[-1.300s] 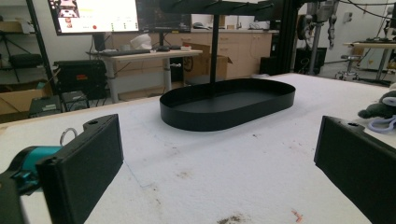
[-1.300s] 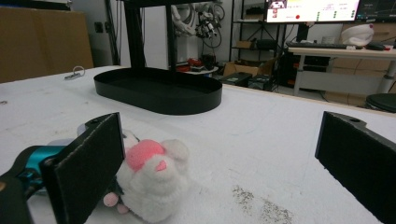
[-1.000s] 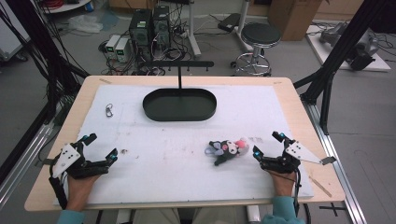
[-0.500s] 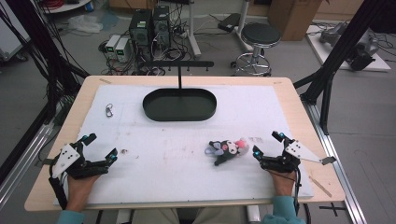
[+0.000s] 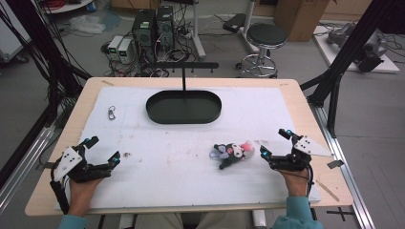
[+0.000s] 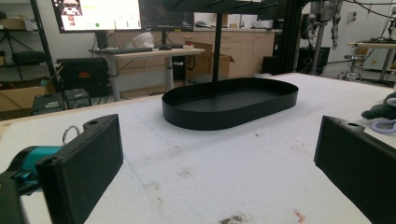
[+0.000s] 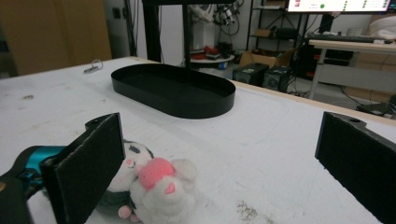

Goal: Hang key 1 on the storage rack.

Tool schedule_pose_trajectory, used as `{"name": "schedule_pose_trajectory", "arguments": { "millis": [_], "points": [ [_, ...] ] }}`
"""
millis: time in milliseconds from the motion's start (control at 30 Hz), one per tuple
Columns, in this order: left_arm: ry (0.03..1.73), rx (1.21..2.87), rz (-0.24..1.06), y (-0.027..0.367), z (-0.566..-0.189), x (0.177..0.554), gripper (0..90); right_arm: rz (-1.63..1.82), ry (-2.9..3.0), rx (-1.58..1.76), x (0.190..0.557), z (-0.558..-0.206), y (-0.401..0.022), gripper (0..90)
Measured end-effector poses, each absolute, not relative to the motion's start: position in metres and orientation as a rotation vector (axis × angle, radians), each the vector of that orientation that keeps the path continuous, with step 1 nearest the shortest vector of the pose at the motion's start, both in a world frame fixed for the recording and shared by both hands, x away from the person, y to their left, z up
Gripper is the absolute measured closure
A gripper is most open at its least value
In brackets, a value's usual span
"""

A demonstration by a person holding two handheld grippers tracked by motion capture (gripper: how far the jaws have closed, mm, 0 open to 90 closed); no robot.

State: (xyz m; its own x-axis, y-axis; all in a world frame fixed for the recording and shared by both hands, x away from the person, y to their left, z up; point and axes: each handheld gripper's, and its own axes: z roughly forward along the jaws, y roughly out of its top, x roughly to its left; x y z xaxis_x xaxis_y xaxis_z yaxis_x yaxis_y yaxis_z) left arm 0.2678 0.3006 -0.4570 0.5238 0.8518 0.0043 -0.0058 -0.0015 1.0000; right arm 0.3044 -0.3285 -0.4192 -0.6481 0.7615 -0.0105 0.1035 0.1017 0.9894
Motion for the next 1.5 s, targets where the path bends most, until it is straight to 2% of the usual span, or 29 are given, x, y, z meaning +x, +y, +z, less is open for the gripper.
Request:
{"name": "schedule_pose_trajectory", "arguments": {
  "millis": [300,767,1500],
  "points": [
    [0.788,1.418,0.802,0.301,-0.457,0.267,1.7,1.521,2.092,0.728,0.322,-0.372,-0.325,0.7],
    [0.789,1.417,0.803,0.3,-0.457,0.267,1.7,1.4,2.389,0.566,0.349,-0.353,-0.312,0.8],
    [0.784,1.42,0.807,0.3,-0.457,0.267,1.7,0.968,2.783,0.275,0.379,-0.367,-0.271,0.8]
  ]
}}
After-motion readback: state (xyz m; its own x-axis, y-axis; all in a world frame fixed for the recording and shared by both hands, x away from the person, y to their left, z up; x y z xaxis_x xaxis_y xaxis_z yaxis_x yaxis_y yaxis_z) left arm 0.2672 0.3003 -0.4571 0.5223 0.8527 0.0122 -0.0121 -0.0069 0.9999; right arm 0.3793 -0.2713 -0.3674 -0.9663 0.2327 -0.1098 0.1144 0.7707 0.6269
